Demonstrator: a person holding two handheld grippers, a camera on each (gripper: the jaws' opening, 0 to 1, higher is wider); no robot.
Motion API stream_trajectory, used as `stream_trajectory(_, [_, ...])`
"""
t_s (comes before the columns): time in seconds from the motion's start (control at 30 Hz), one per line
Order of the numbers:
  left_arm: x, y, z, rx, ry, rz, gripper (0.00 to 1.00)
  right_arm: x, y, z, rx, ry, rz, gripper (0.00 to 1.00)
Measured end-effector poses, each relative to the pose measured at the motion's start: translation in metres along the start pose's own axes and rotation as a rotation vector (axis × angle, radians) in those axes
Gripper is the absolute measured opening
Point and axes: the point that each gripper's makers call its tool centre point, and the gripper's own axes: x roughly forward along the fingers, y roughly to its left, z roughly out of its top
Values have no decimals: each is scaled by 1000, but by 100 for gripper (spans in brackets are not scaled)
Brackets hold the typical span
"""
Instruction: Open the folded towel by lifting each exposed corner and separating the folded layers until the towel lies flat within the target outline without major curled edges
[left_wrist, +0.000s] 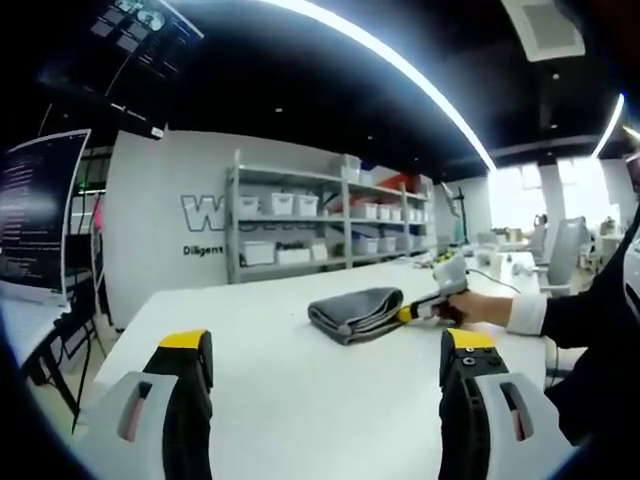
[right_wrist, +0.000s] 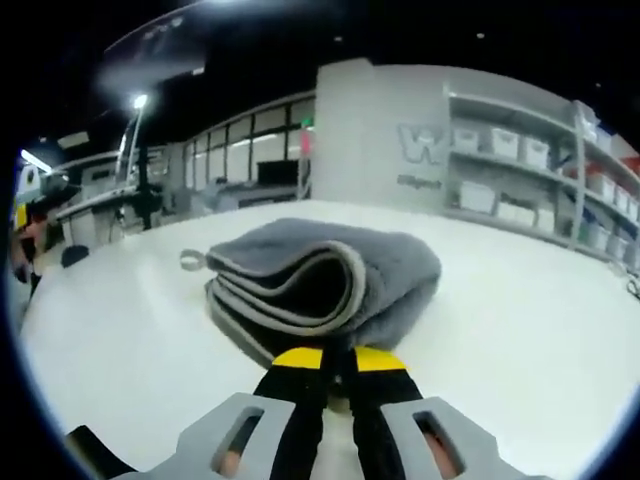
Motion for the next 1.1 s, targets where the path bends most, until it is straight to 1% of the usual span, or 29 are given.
stream_trajectory(0.2, [3,-5,-3,9,13,-10,91,1,12,2,-11,0,41,2])
stream_trajectory(0.33, [3,-4,-2,10,9,-9,91,3,20,3,-31,-2,73,1])
stream_trajectory(0.47, [4,-3,-4,8,16,-6,91,4,29,4,-42,-5,103,1])
stream_trajectory(0.6, [5,-6,-7,21,28,-18,91,4,39,5,-67,-1,129,1])
stream_trajectory(0.67, [6,-7,-9,29,35,-21,91,5,47,6,-74,0,158,1])
stream_trajectory(0.77, [9,-8,-12,31,45,-26,90,6,56,5,-110,0,178,1])
stream_trajectory(0.83, [10,-9,-14,34,53,-27,90,6,63,6,-97,-3,206,1])
stream_trajectory(1.0, [12,-9,-16,37,61,-28,90,5,67,6,-102,-3,214,1])
stream_trajectory(1.1, [12,-9,-16,40,64,-27,90,5,72,6,-91,-6,234,1])
